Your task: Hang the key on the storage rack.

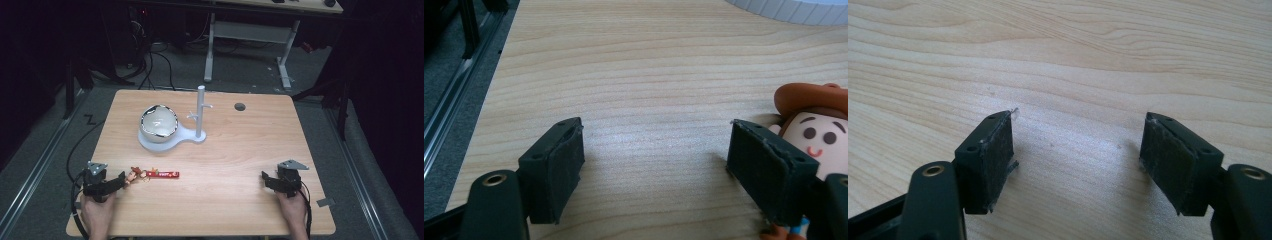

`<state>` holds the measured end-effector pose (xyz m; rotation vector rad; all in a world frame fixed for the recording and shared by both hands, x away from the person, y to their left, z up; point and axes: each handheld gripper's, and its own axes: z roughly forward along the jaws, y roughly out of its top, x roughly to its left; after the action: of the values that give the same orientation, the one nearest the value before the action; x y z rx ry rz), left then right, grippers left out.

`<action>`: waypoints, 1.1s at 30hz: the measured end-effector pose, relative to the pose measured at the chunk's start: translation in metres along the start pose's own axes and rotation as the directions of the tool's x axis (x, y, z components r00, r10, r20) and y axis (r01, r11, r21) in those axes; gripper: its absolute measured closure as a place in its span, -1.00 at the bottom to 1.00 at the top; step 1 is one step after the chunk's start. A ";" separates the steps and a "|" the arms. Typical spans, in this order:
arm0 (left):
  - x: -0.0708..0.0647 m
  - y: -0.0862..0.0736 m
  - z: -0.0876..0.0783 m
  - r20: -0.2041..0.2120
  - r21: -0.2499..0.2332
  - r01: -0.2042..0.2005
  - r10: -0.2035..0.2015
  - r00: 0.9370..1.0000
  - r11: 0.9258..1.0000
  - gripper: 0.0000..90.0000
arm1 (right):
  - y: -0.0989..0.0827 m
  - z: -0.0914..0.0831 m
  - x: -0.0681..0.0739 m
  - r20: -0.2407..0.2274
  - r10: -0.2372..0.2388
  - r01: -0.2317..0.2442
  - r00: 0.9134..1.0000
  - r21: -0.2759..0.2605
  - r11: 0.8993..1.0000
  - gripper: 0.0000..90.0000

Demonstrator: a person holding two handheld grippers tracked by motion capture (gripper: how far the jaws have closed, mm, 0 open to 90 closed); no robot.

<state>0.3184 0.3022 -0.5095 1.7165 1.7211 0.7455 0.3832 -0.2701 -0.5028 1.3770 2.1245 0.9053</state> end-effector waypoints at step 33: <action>0.001 0.000 -0.004 0.059 -0.033 0.014 -0.012 0.998 0.999 -0.37 | 0.000 0.000 0.000 0.000 0.001 -0.001 1.000 0.001 1.000 -0.34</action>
<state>0.3153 0.3035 -0.5072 1.6865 1.6697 0.7067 0.3832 -0.2701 -0.5027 1.3786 2.1245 0.9055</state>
